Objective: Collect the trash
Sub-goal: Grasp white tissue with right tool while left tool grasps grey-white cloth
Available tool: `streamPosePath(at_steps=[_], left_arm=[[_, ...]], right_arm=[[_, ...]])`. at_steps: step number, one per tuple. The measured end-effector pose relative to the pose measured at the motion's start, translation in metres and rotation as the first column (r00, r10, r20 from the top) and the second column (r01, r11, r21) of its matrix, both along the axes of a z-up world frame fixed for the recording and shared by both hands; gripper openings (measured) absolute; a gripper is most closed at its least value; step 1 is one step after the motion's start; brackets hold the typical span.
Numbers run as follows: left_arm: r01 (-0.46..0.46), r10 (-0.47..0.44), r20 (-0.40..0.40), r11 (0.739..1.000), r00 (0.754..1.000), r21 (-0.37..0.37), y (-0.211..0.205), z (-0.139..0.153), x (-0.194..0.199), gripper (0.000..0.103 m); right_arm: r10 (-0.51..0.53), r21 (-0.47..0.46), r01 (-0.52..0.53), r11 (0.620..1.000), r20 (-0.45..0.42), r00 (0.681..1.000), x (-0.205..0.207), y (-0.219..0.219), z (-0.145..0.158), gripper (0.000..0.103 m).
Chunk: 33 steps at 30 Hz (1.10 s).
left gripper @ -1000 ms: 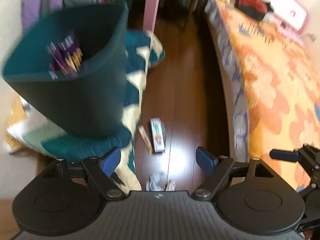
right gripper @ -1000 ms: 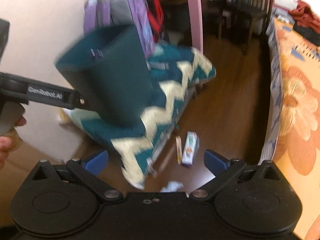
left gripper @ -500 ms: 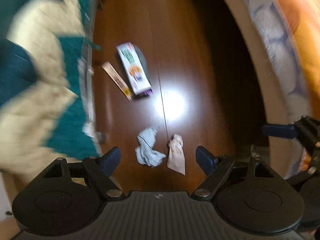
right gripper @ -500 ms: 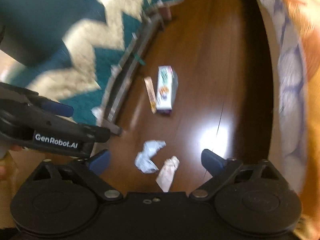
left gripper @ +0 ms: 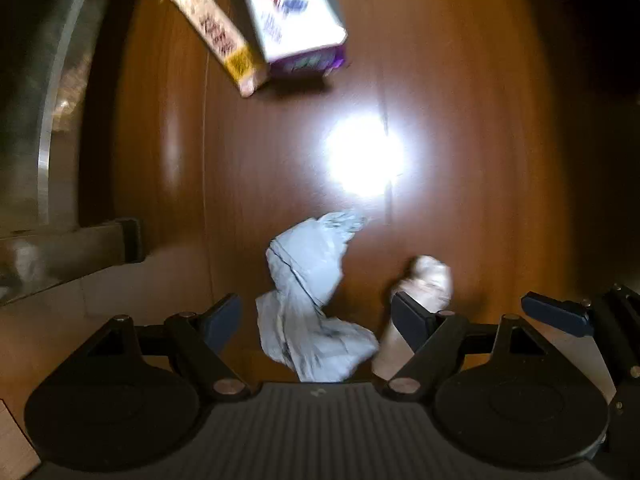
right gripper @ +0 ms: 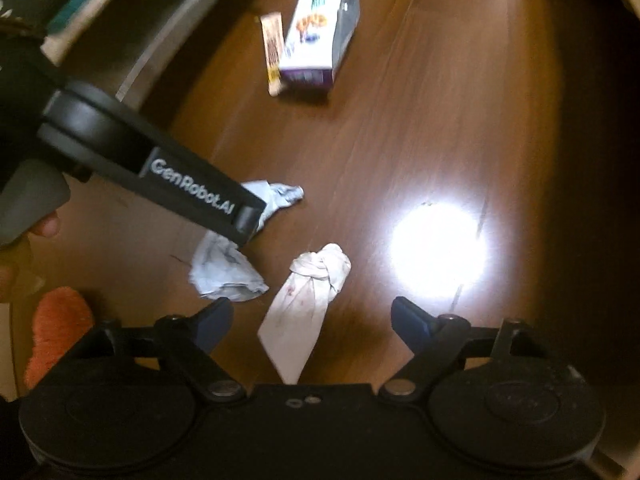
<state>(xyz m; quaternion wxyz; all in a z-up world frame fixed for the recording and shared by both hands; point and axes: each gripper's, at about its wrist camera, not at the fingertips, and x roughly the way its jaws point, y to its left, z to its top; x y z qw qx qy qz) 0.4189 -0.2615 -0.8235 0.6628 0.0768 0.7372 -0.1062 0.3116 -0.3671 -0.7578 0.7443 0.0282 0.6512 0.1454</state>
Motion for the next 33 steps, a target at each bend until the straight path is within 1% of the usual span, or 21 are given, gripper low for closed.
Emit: streamPosePath(at_steps=[1, 3, 5, 7, 9, 11, 12, 13, 15, 16, 17, 18, 19, 20, 24, 26, 28, 31, 33], left_arm=[[0.0, 0.001, -0.006, 1.0, 1.0, 0.011, 0.0, -0.011, 0.001, 0.082], [0.007, -0.007, -0.01, 0.999, 1.0, 0.038, 0.001, -0.029, 0.003, 0.082], [0.0, 0.001, -0.019, 0.999, 1.0, 0.042, 0.004, -0.041, 0.004, 0.082], [-0.02, 0.022, -0.034, 0.999, 0.999, 0.041, 0.008, -0.05, 0.004, 0.081], [-0.044, 0.046, -0.044, 0.998, 0.998, 0.041, 0.012, -0.055, 0.004, 0.081], [-0.068, 0.07, -0.051, 0.997, 0.996, 0.043, 0.016, -0.058, 0.003, 0.08], [-0.067, 0.069, -0.051, 0.997, 0.996, 0.044, 0.017, -0.06, 0.003, 0.077], [-0.057, 0.059, -0.041, 0.997, 0.997, 0.054, 0.016, -0.06, 0.002, 0.077], [-0.048, 0.05, -0.031, 0.997, 0.998, 0.055, 0.015, -0.06, 0.002, 0.077], [-0.047, 0.048, -0.027, 0.997, 0.998, 0.056, 0.015, -0.06, 0.002, 0.076], [-0.048, 0.049, -0.024, 0.997, 0.999, 0.058, 0.014, -0.059, 0.002, 0.07], [-0.05, 0.051, -0.018, 0.997, 0.999, 0.056, 0.014, -0.057, 0.002, 0.065], [-0.048, 0.048, -0.008, 0.997, 0.999, 0.052, 0.012, -0.053, 0.001, 0.051], [-0.043, 0.044, -0.004, 0.998, 0.999, 0.051, 0.009, -0.05, -0.001, 0.046], [-0.054, 0.055, -0.01, 0.998, 0.998, 0.034, 0.01, -0.039, -0.003, 0.046], [-0.065, 0.065, -0.014, 0.998, 0.998, 0.028, 0.011, -0.031, -0.006, 0.046], [-0.076, 0.076, -0.02, 0.997, 0.997, 0.017, 0.011, -0.017, -0.01, 0.046], [-0.086, 0.086, -0.03, 0.996, 0.996, -0.002, 0.011, 0.015, -0.019, 0.046], [-0.079, 0.079, -0.031, 0.997, 0.996, -0.019, 0.008, 0.045, -0.025, 0.046]], right_arm=[[0.003, 0.0, -0.003, 1.0, -0.006, 1.0, 0.002, 0.002, -0.01, 0.08], [0.005, 0.0, -0.005, 1.0, -0.019, 1.0, 0.006, 0.008, -0.03, 0.071], [-0.002, -0.002, 0.002, 1.0, -0.019, 1.0, 0.009, 0.012, -0.043, 0.071], [-0.01, -0.009, 0.009, 1.0, -0.023, 1.0, 0.011, 0.017, -0.053, 0.069], [-0.015, -0.018, 0.015, 1.0, -0.029, 0.999, 0.012, 0.02, -0.06, 0.057], [-0.014, -0.029, 0.013, 1.0, -0.027, 1.0, 0.012, 0.021, -0.063, 0.053], [-0.013, -0.035, 0.012, 0.999, -0.026, 1.0, 0.011, 0.022, -0.064, 0.051], [-0.011, -0.047, 0.01, 0.999, -0.02, 1.0, 0.012, 0.023, -0.066, 0.05], [-0.017, -0.052, 0.015, 0.999, -0.026, 1.0, 0.011, 0.022, -0.068, 0.04], [-0.021, -0.05, 0.019, 0.999, -0.03, 0.999, 0.01, 0.02, -0.07, 0.038], [-0.025, -0.051, 0.023, 0.998, -0.033, 0.999, 0.01, 0.02, -0.07, 0.034], [-0.028, -0.05, 0.026, 0.998, -0.035, 0.999, 0.009, 0.019, -0.071, 0.032], [-0.029, -0.051, 0.027, 0.998, -0.03, 0.999, 0.009, 0.018, -0.071, 0.031], [-0.027, -0.052, 0.026, 0.998, -0.025, 0.999, 0.008, 0.018, -0.07, 0.027], [-0.049, -0.052, 0.049, 0.997, -0.014, 0.999, 0.003, 0.014, -0.066, 0.017], [-0.071, -0.056, 0.071, 0.996, -0.01, 0.997, 0.003, 0.008, -0.061, 0.015], [-0.096, -0.065, 0.096, 0.993, -0.008, 0.995, 0.001, 0.001, -0.052, 0.015], [-0.14, -0.061, 0.14, 0.988, 0.005, 0.99, -0.005, -0.01, -0.024, 0.015], [-0.157, -0.064, 0.158, 0.985, 0.018, 0.987, -0.012, -0.016, 0.004, 0.015]])
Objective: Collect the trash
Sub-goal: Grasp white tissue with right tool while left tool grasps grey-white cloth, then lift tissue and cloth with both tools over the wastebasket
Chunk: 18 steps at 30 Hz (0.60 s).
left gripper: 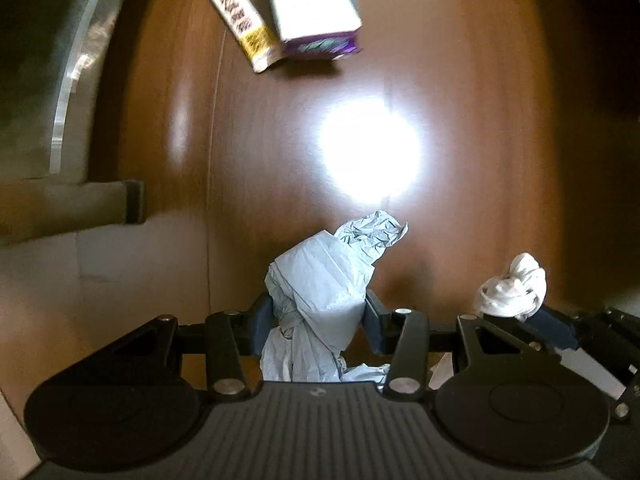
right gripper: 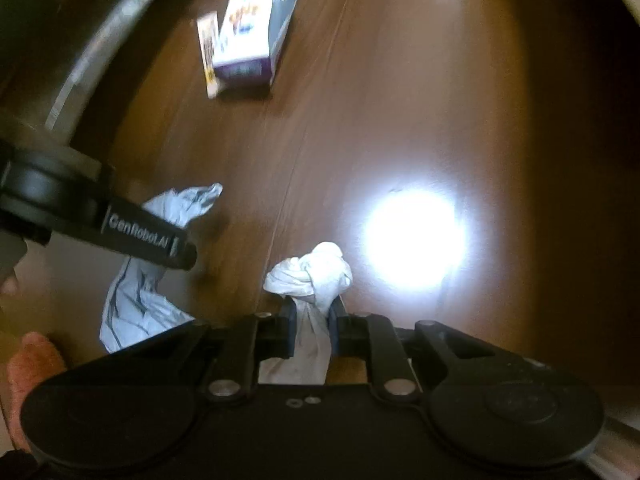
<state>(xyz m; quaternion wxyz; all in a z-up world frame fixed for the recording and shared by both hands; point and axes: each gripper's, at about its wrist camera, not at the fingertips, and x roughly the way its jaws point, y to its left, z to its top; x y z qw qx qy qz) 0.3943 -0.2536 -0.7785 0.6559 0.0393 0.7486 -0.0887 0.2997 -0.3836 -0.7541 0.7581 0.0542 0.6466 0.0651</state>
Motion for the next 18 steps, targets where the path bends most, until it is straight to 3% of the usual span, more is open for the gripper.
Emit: streamPosePath(at_steps=[9, 18], left_arm=[[0.008, -0.007, 0.003, 0.994, 1.0, -0.107, -0.006, 0.169, -0.031, 0.046], [0.038, -0.023, 0.105, 0.989, 0.994, -0.146, -0.006, 0.34, -0.01, 0.046]], right_arm=[[-0.068, 0.001, 0.068, 0.998, 0.044, 0.997, -0.019, -0.035, 0.164, 0.015], [-0.023, -0.006, 0.023, 1.0, 0.122, 0.992, -0.013, -0.036, 0.334, 0.015]])
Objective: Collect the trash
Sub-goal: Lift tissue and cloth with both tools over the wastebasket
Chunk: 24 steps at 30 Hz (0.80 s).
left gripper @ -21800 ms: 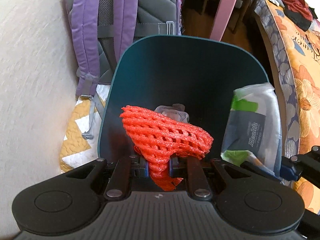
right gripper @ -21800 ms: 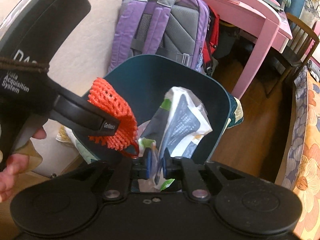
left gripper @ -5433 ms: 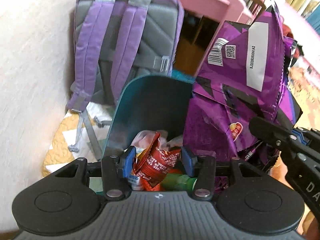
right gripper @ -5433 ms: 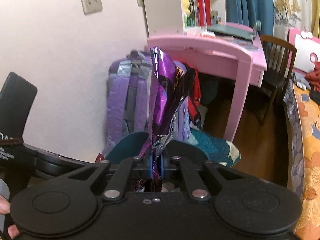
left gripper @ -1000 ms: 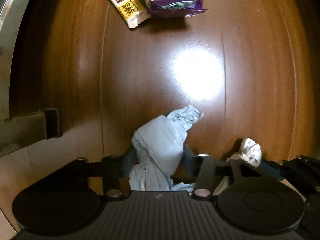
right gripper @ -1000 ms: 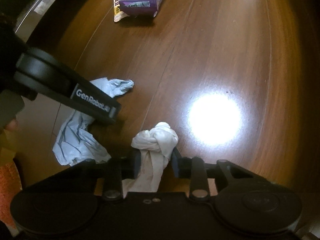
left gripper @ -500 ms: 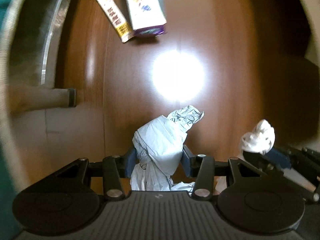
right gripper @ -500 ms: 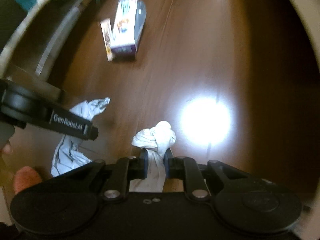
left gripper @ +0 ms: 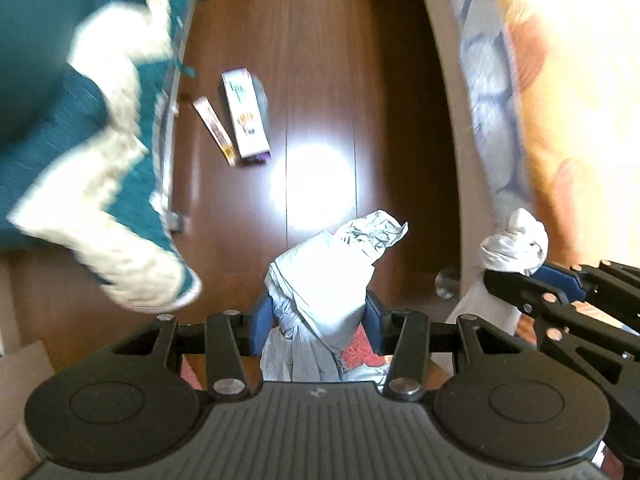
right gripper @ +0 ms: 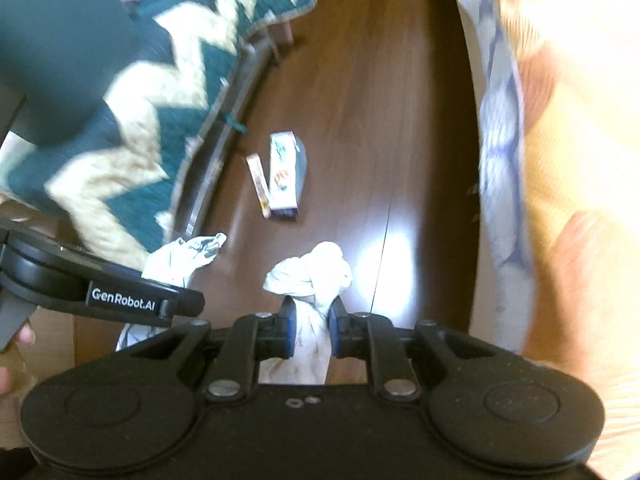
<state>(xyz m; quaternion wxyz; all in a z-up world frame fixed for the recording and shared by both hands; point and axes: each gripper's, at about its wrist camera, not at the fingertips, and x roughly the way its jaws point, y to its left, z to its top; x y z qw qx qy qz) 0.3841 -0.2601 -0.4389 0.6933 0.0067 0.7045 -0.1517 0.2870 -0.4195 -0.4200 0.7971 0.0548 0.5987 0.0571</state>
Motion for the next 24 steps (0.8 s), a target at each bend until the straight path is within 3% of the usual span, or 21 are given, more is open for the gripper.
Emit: streamPosePath(at_steps=[7, 13, 19, 24], left_arm=[[-0.05, 0.054, 0.114, 0.998, 0.992, -0.034, 0.035, 0.125, 0.022, 0.046], [-0.123, 0.148, 0.224, 0.985, 0.963, -0.122, 0.083, 0.22, 0.037, 0.046], [-0.144, 0.201, 0.382, 0.975, 0.902, -0.172, 0.125, 0.298, 0.052, 0.046], [-0.197, 0.258, 0.438, 0.964, 0.861, -0.181, 0.168, 0.33, 0.071, 0.046]], right_arm=[[0.04, 0.014, -0.042, 0.999, 0.111, 0.993, 0.017, 0.016, 0.125, 0.015], [0.094, 0.046, -0.108, 0.993, 0.234, 0.968, 0.039, 0.044, 0.213, 0.015], [0.18, 0.04, -0.206, 0.978, 0.343, 0.922, 0.063, 0.086, 0.277, 0.015], [0.225, 0.034, -0.261, 0.965, 0.408, 0.885, 0.091, 0.128, 0.311, 0.015]])
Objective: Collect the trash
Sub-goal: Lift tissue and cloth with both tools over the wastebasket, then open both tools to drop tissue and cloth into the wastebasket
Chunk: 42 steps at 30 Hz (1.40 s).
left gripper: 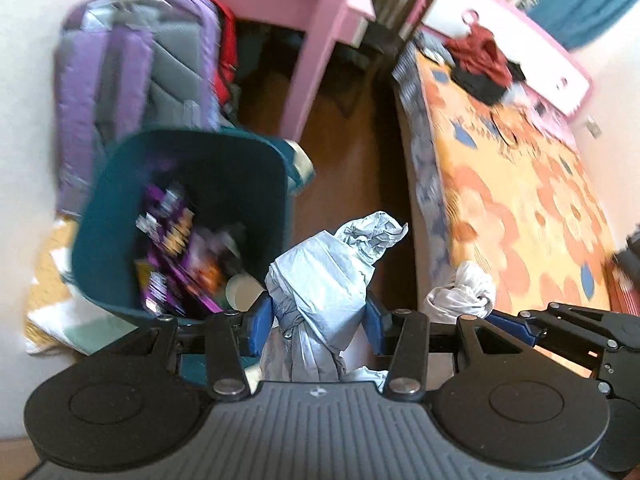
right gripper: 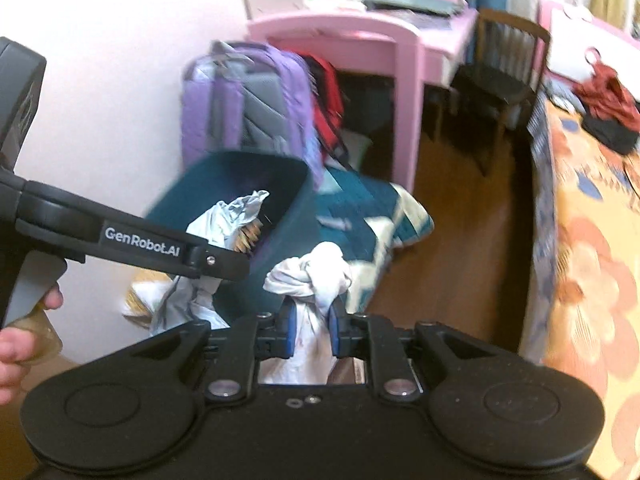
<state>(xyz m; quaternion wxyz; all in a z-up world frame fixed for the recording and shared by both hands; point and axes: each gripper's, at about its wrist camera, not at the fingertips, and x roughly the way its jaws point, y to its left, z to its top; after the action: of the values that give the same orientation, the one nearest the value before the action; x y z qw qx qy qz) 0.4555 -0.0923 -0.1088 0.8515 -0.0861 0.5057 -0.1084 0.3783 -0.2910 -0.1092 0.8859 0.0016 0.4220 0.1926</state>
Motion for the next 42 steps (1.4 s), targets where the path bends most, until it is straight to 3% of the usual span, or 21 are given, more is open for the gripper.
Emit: streamPosePath(at_steps=[3, 8, 18, 28, 42], left_arm=[[-0.032, 0.032, 0.017, 0.999, 0.999, 0.005, 0.028, 0.008, 0.013, 0.046], [-0.069, 0.065, 0.049, 0.993, 0.997, 0.092, 0.068, 0.01, 0.039, 0.046], [-0.048, 0.053, -0.018, 0.98, 0.998, 0.192, 0.099, -0.029, 0.087, 0.046], [0.03, -0.002, -0.116, 0.971, 0.993, 0.237, 0.095, -0.073, 0.115, 0.046], [0.127, -0.061, -0.243, 0.956, 0.968, 0.266, 0.09, -0.117, 0.119, 0.047]], right_arm=[[0.049, -0.017, -0.049, 0.999, 0.037, 0.998, 0.02, 0.029, 0.013, 0.015], [0.091, -0.047, -0.089, 0.995, 0.046, 0.995, 0.058, 0.074, 0.015, 0.015], [0.13, -0.14, -0.132, 0.981, -0.023, 0.991, 0.11, 0.139, -0.016, 0.015], [0.081, -0.154, -0.097, 0.983, -0.108, 0.991, 0.128, 0.153, -0.054, 0.015], [0.024, -0.217, -0.068, 0.974, -0.2, 0.979, 0.12, 0.16, -0.084, 0.025]])
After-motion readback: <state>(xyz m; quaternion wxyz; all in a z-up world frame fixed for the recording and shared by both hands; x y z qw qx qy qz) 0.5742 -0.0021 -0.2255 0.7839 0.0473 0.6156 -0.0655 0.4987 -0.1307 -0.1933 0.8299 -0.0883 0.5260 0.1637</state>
